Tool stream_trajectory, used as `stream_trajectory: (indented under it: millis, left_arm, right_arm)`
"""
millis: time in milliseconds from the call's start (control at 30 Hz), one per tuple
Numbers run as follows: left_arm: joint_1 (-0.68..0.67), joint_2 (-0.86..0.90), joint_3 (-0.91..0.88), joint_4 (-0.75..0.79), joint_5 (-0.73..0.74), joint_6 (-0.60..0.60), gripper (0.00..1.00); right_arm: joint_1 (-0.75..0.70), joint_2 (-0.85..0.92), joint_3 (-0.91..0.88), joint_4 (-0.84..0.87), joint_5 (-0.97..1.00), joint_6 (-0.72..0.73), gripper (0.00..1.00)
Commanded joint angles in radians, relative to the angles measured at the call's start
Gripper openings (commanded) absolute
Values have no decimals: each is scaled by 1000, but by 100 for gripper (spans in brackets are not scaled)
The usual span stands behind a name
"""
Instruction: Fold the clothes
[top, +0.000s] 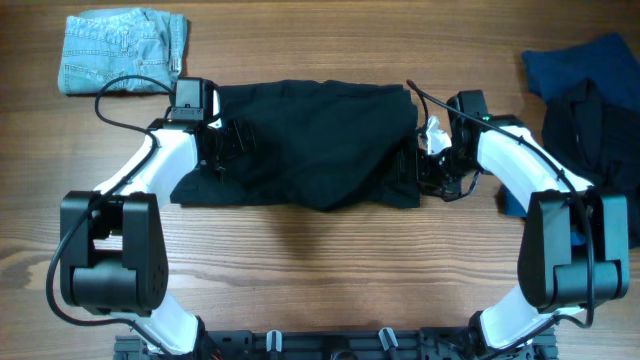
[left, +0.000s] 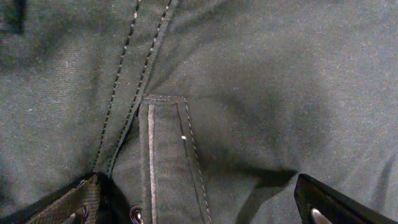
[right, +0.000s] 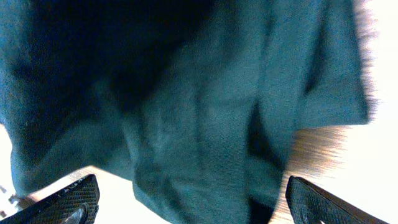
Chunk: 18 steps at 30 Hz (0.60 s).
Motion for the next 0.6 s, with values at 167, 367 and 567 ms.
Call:
stream_trajectory:
  millis: [167,367,567]
  left_arm:
    - [0,17,0,-5,-32,21,100]
    - [0,17,0,-4,-32,21,100]
    - [0,17,0,-4,-32,22,100]
  right_arm:
    - [2,2,-23,14,-168,-60,91]
    - [2,2,-23,9,-195,-58,78]
    - [0,2,-23,19,-188,-43,13]
